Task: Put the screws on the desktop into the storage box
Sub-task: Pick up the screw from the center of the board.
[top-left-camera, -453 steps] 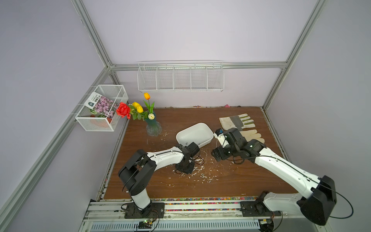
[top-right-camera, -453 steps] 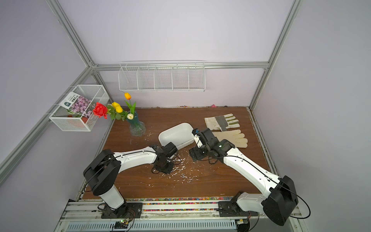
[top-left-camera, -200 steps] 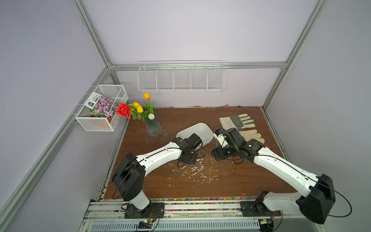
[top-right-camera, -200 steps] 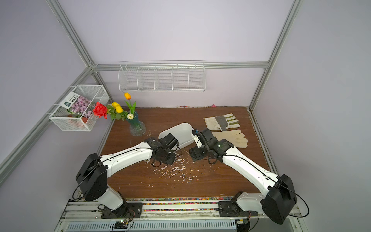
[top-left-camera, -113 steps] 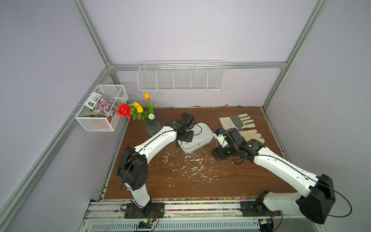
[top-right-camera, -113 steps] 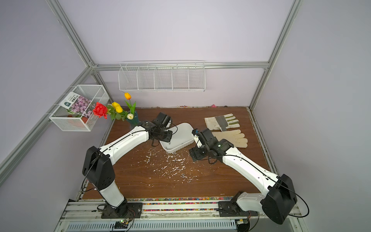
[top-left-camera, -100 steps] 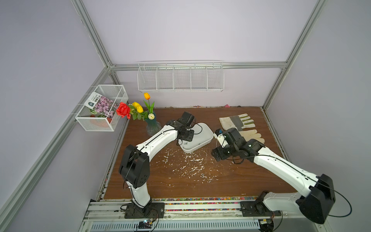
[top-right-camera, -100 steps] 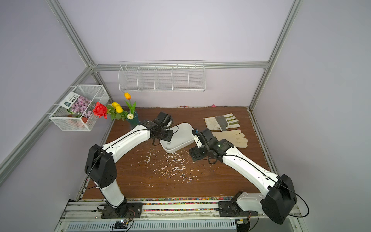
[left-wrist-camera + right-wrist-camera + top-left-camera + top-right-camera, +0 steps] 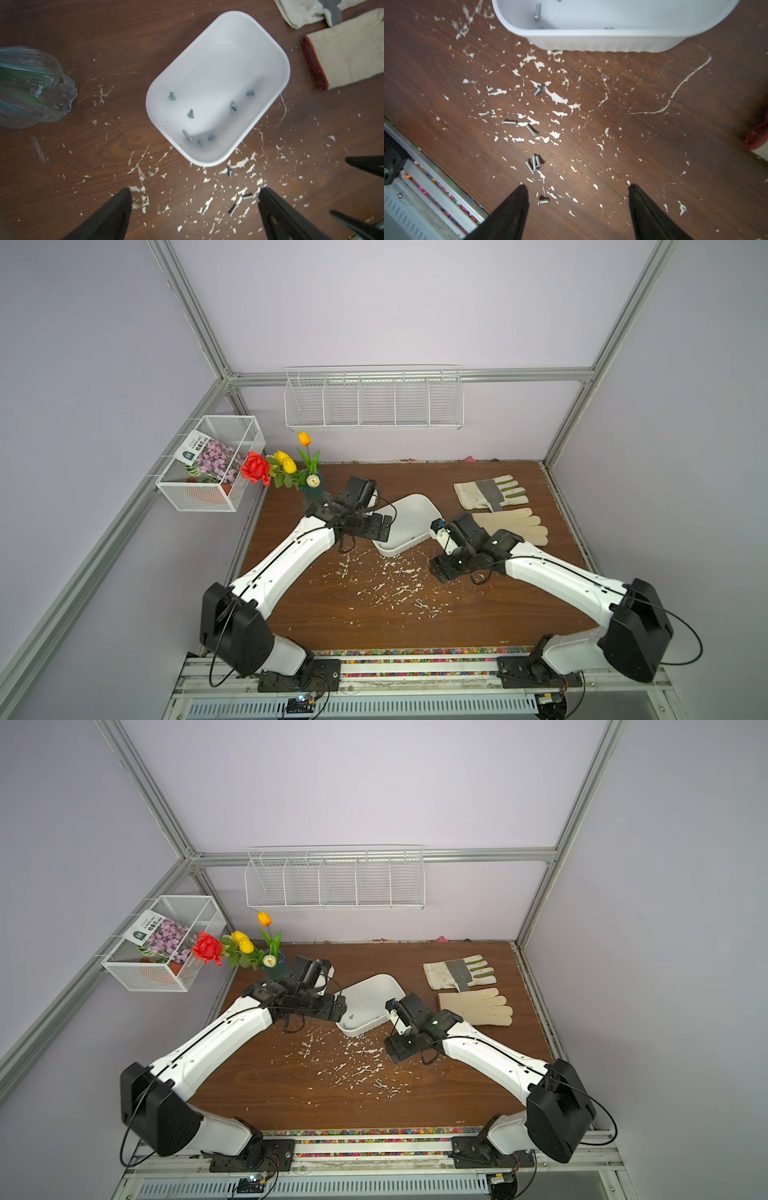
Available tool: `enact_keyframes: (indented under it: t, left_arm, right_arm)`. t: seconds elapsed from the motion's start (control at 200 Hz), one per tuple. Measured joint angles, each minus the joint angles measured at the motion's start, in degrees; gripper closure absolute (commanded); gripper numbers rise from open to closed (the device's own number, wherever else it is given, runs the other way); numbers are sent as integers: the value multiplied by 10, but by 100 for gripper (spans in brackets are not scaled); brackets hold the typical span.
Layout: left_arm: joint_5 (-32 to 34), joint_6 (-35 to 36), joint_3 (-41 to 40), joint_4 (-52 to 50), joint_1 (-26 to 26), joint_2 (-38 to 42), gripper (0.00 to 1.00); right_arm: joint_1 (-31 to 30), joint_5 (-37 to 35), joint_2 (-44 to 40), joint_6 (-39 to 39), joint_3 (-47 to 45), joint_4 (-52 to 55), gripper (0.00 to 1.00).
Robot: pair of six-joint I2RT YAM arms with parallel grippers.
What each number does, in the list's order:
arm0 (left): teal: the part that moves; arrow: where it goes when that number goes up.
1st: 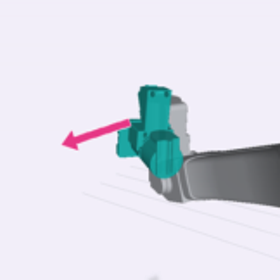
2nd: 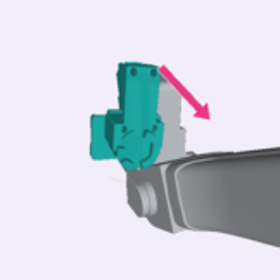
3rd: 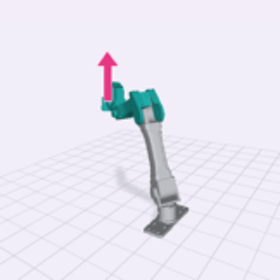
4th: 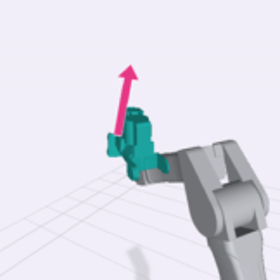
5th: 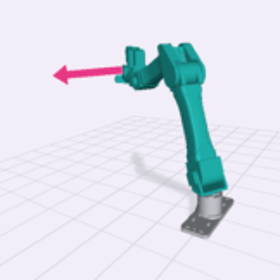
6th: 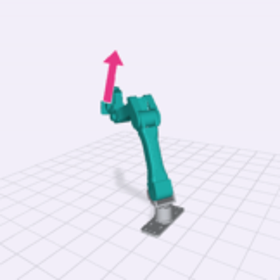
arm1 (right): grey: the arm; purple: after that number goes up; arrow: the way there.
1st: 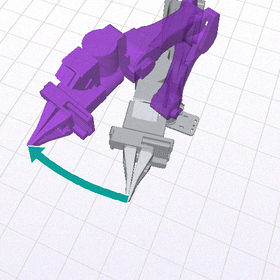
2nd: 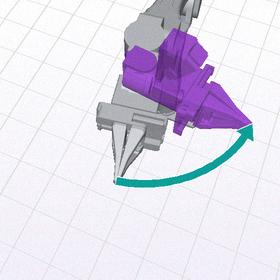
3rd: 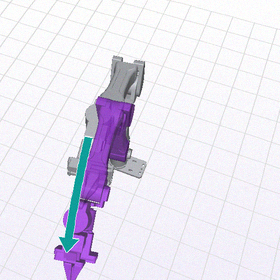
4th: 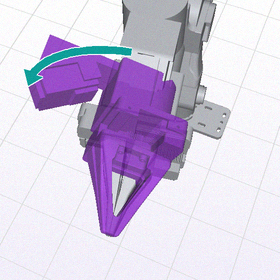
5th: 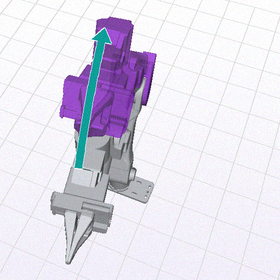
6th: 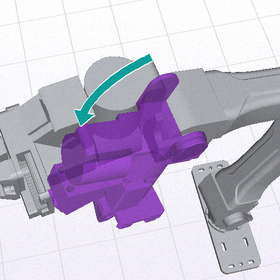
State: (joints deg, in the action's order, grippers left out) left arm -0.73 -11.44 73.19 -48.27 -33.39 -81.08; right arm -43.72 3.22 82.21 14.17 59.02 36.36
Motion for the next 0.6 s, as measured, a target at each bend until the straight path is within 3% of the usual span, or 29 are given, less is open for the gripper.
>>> enact_keyframes:
  t: [0.315, 0.6]
  left_arm:
    - [-105, 8, -154, 21, 0, 160, 0]
    - [-180, 12, -232, 69, 0, 256, 0]
  right_arm:
    - [-71, -13, 57, 21, -17, -9, 50]
    - [-110, -15, 122, 37, -10, -16, 59]
